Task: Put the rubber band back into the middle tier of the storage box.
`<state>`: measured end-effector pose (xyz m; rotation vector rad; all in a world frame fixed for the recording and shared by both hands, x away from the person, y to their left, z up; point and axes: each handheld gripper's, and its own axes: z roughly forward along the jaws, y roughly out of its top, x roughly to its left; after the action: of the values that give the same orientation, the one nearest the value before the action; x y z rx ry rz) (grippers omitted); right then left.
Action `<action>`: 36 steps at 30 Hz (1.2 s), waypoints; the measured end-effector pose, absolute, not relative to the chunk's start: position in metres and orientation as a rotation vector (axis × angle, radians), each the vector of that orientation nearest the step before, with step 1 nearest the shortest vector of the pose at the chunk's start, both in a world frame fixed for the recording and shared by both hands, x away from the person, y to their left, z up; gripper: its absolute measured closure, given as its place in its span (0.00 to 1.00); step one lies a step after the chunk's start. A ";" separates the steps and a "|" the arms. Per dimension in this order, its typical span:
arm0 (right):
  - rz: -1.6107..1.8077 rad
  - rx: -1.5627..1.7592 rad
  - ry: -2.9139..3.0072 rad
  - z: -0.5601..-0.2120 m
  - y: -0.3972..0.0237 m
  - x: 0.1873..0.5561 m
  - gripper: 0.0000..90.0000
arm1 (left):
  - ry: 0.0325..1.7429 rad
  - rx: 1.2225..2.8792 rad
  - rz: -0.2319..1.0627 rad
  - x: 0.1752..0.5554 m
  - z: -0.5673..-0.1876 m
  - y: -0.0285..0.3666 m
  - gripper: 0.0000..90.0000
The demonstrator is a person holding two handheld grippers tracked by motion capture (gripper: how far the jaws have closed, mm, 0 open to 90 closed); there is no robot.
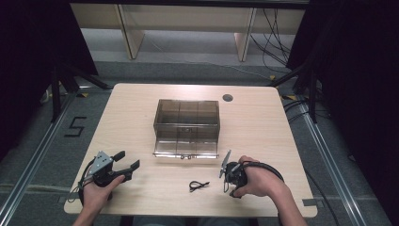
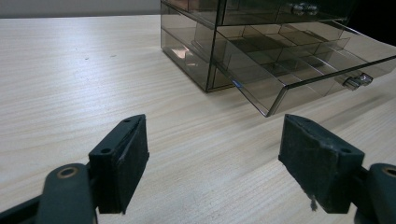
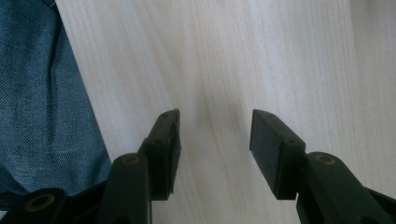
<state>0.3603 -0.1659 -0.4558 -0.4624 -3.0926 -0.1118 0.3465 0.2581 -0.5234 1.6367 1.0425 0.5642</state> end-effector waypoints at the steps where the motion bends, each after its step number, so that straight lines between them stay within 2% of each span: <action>1: -0.118 -0.445 -3.098 -0.456 -0.165 0.361 0.60 | 1.042 1.637 0.564 0.347 -0.523 0.258 0.26; 36: -0.058 -0.300 -3.115 -0.455 -0.129 0.377 0.62 | 1.026 1.646 0.566 0.347 -0.524 0.257 0.26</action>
<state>0.3768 -0.1286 -0.4549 -0.2998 -3.1153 -0.0576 0.3475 0.2573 -0.5237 1.6459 1.0257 0.5657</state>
